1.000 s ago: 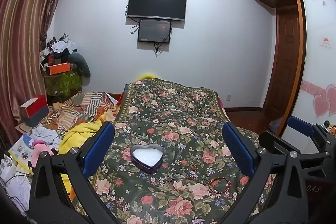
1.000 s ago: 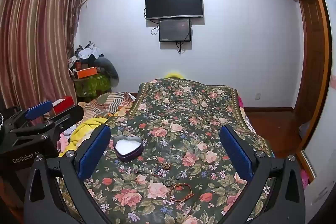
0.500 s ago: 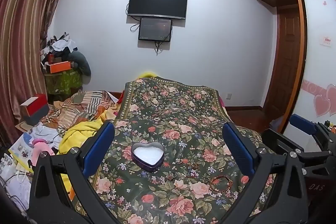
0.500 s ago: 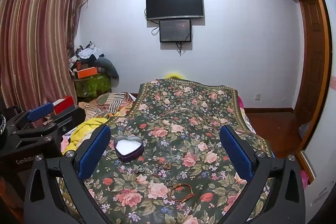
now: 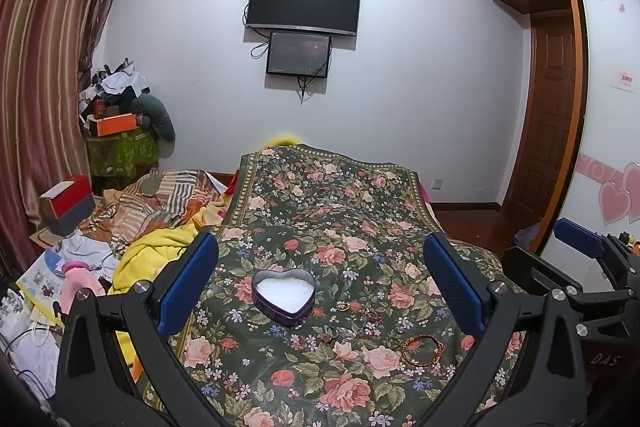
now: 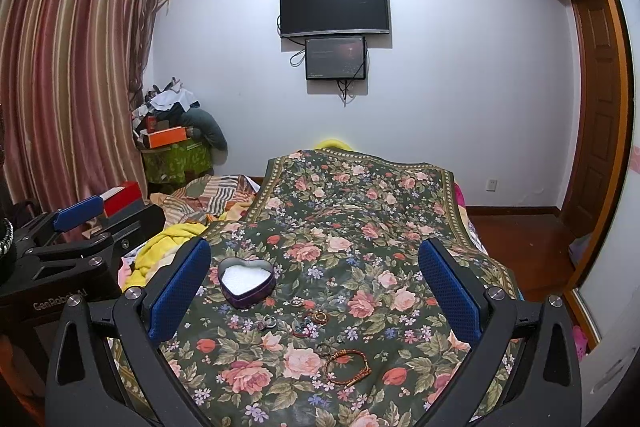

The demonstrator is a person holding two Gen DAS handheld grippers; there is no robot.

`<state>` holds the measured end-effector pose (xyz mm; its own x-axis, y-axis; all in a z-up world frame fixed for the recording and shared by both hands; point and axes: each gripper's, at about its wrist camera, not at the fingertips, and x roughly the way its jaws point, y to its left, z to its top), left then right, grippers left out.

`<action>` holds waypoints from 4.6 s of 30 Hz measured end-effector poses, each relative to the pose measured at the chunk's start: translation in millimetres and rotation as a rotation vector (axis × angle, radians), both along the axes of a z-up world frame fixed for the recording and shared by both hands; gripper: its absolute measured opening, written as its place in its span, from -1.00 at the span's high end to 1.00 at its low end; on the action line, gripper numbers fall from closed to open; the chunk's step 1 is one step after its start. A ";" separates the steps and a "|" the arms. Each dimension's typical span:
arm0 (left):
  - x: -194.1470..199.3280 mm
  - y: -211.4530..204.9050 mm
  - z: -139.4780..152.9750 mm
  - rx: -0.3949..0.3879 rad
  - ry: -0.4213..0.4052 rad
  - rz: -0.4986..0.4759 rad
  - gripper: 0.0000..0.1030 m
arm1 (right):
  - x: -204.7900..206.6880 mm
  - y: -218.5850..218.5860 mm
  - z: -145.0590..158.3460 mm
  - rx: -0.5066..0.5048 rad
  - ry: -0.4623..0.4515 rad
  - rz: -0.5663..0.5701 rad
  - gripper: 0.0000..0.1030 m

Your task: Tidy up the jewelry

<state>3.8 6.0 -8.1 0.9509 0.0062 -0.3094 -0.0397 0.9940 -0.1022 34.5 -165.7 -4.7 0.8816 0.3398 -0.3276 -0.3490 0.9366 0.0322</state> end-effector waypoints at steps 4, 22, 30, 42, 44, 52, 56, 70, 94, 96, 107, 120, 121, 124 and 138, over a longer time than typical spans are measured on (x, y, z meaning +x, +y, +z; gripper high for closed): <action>0.5 -0.6 -0.5 0.000 0.001 0.002 -1.00 | -1.3 1.4 0.9 -0.001 -0.001 -0.001 -1.00; -0.5 1.1 -0.8 0.000 0.001 0.003 -0.99 | -2.8 0.7 0.2 -0.002 -0.001 0.000 -1.00; -0.5 1.4 -0.3 -0.001 0.002 0.002 -1.00 | -3.2 2.3 -2.7 -0.002 0.001 0.000 -1.00; 0.9 2.2 -1.5 0.000 0.009 0.006 -1.00 | 1.1 -0.9 -5.0 0.000 0.015 -0.005 -1.00; 0.6 2.3 -1.8 0.000 0.009 0.006 -1.00 | 2.3 -0.6 -5.4 -0.001 0.019 -0.006 -1.00; 9.8 1.7 -7.8 -0.001 0.031 0.002 -1.00 | 11.8 -1.9 -11.7 -0.009 0.052 -0.019 -1.00; 16.8 1.5 -12.1 0.001 0.050 -0.003 -0.99 | 19.7 -5.8 -19.9 -0.018 0.079 -0.036 -1.00; 73.6 3.3 -78.6 0.008 0.321 -0.041 -1.00 | 58.0 -40.3 -87.2 -0.134 0.317 -0.115 -0.99; 105.3 -5.7 -163.5 0.027 0.583 -0.172 -0.67 | 91.7 -12.9 -165.4 -0.175 0.609 0.038 -0.70; 108.3 -3.0 -166.2 0.009 0.591 -0.178 -0.60 | 93.2 -9.6 -168.8 -0.198 0.608 0.039 -0.70; 120.3 0.7 -177.5 -0.027 0.623 -0.198 -0.29 | 94.3 6.2 -179.4 -0.302 0.555 0.043 -0.64; 116.0 1.8 -176.3 -0.048 0.609 -0.215 -0.27 | 99.4 8.4 -187.0 -0.290 0.588 0.065 0.49; 116.2 2.2 -175.8 -0.052 0.606 -0.219 -0.27 | 99.7 8.7 -187.3 -0.284 0.592 0.066 0.53; 118.8 2.0 -174.6 -0.062 0.600 -0.239 -0.16 | 103.6 6.9 -187.9 -0.249 0.609 0.066 0.78; 152.4 -10.2 -191.2 -0.018 0.628 -0.238 0.42 | 120.8 -9.7 -176.8 -0.060 0.634 0.033 0.90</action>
